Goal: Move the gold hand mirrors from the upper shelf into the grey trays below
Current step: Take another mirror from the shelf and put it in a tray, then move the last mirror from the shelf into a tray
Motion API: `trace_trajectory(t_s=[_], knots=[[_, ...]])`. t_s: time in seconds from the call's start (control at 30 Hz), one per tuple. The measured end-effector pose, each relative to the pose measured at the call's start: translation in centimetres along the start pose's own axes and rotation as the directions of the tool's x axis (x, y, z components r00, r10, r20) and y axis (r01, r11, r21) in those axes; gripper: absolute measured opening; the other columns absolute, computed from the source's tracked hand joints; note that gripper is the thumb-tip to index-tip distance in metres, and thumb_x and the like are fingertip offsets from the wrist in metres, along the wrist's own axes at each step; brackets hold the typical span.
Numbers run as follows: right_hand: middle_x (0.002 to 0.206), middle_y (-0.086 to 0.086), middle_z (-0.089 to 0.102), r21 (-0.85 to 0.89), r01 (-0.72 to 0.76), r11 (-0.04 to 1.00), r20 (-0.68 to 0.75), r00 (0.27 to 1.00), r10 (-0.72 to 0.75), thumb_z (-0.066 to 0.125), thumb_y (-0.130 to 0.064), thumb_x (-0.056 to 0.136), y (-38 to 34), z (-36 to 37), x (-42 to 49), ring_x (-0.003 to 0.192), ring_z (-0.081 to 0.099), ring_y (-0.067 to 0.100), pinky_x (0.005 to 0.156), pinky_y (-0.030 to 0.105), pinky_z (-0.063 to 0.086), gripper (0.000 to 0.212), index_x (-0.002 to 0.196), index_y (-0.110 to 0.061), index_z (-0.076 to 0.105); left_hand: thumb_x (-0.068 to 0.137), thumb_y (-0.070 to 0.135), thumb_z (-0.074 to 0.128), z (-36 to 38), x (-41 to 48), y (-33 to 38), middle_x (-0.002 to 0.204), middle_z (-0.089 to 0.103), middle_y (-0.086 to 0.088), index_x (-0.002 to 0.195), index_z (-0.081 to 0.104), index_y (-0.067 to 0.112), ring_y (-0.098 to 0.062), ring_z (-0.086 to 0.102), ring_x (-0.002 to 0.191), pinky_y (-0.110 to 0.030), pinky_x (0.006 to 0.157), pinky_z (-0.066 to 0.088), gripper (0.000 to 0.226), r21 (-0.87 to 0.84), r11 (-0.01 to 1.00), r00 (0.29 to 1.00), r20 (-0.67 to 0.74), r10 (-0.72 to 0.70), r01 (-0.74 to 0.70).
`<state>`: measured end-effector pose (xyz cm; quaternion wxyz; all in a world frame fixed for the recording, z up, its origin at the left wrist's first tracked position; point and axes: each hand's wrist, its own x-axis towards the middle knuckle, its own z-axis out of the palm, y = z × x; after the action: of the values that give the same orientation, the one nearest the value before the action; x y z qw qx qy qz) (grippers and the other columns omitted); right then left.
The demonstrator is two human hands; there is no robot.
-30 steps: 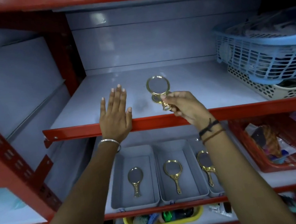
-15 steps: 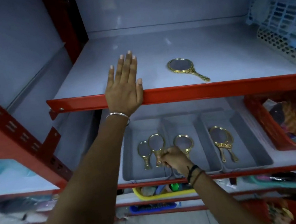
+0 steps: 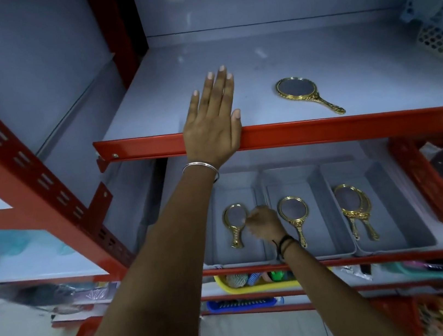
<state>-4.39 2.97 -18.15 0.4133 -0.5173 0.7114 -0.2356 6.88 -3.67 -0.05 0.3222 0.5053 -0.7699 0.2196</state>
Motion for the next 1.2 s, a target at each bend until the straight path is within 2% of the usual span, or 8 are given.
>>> trace_trajectory(t_s=[0.1, 0.23, 0.37, 0.43, 0.5, 0.57, 1.0, 1.2], knots=[[0.078, 0.008, 0.065, 0.111, 0.301, 0.947, -0.144, 0.948, -0.284, 0.06, -0.011, 0.087, -3.6, -5.3, -4.4, 0.064, 0.058, 0.015, 0.059, 0.014, 0.048, 0.008, 0.083, -0.008, 0.066, 0.091, 0.031, 0.028, 0.0, -0.2, 0.1, 0.152, 0.037, -0.009, 0.145, 0.033, 0.007, -0.023, 0.033, 0.142, -0.037, 0.117, 0.021, 0.058, 0.01, 1.0, 1.0, 0.004, -0.004, 0.004], [0.072, 0.01, 0.071, 0.103, 0.625, 0.774, -0.435, 0.728, -0.53, 0.062, -0.021, 0.089, -9.5, -13.0, -9.8, 0.059, 0.063, 0.022, 0.057, 0.029, 0.053, 0.014, 0.075, -0.02, 0.063, 0.09, 0.029, 0.029, -0.4, 0.0, 0.4, 0.153, 0.036, -0.007, 0.145, 0.032, 0.009, -0.022, 0.032, 0.142, -0.037, 0.116, 0.021, 0.058, -0.007, 1.0, 1.0, 0.009, -0.018, 0.018], [0.077, 0.003, 0.07, -0.174, 0.646, 0.743, -0.653, 0.489, -0.579, 0.059, -0.022, 0.089, -13.6, -17.9, -9.3, 0.065, 0.062, 0.016, 0.059, 0.021, 0.048, 0.013, 0.082, -0.015, 0.066, 0.088, 0.028, 0.029, -0.7, -0.3, 0.6, 0.153, 0.035, -0.007, 0.145, 0.033, 0.009, -0.023, 0.031, 0.143, -0.042, 0.115, 0.028, 0.06, -0.046, 0.997, 0.997, 0.037, -0.067, 0.068], [0.101, 0.011, 0.069, -0.341, 0.41, 0.846, -0.643, 0.555, -0.528, 0.056, -0.021, 0.089, -14.4, -19.7, -6.7, 0.09, 0.064, 0.025, 0.072, 0.029, 0.052, 0.019, 0.1, -0.008, 0.066, 0.087, 0.027, 0.029, -1.0, -0.2, 0.8, 0.153, 0.036, -0.007, 0.144, 0.034, 0.009, -0.024, 0.032, 0.142, -0.043, 0.115, 0.03, 0.06, -0.044, 0.996, 0.996, 0.049, -0.074, 0.076], [0.124, 0.019, 0.054, -0.439, 0.079, 0.895, -0.566, 0.75, -0.344, 0.054, -0.018, 0.089, -14.4, -20.8, -4.0, 0.117, 0.05, 0.035, 0.09, 0.041, 0.048, 0.032, 0.118, -0.004, 0.057, 0.087, 0.028, 0.029, -1.1, -0.1, 0.8, 0.152, 0.037, -0.007, 0.144, 0.034, 0.008, -0.024, 0.032, 0.142, -0.044, 0.115, 0.031, 0.06, -0.045, 0.996, 0.995, 0.069, -0.076, 0.079], [0.133, 0.019, 0.045, -0.468, -0.136, 0.873, -0.499, 0.856, -0.134, 0.051, -0.01, 0.088, -14.6, -21.0, -2.8, 0.127, 0.038, 0.036, 0.101, 0.044, 0.04, 0.038, 0.126, -0.005, 0.05, 0.087, 0.028, 0.028, -1.1, 0.0, 0.8, 0.152, 0.038, -0.007, 0.144, 0.036, 0.008, -0.024, 0.034, 0.142, -0.043, 0.114, 0.032, 0.06, -0.04, 0.996, 0.994, 0.071, -0.077, 0.08], [0.13, 0.015, 0.056, -0.36, -0.217, 0.907, -0.557, 0.831, -0.022, 0.054, -0.003, 0.086, -14.6, -21.9, -1.1, 0.121, 0.051, 0.031, 0.096, 0.036, 0.046, 0.037, 0.123, -0.004, 0.055, 0.088, 0.028, 0.029, -0.9, -0.1, 0.8, 0.15, 0.041, -0.008, 0.143, 0.037, 0.008, -0.024, 0.036, 0.14, -0.042, 0.112, 0.035, 0.059, -0.039, 0.996, 0.994, 0.073, -0.081, 0.084], [0.132, 0.012, 0.052, -0.549, -0.271, 0.791, -0.543, 0.834, -0.091, 0.06, -0.008, 0.083, -15.1, -21.9, -1.1, 0.125, 0.045, 0.028, 0.1, 0.036, 0.039, 0.044, 0.126, -0.009, 0.052, 0.089, 0.028, 0.028, -0.9, -0.1, 0.8, 0.15, 0.04, -0.009, 0.143, 0.037, 0.007, -0.025, 0.036, 0.14, -0.042, 0.112, 0.035, 0.059, -0.035, 0.995, 0.993, 0.081, -0.088, 0.091]])
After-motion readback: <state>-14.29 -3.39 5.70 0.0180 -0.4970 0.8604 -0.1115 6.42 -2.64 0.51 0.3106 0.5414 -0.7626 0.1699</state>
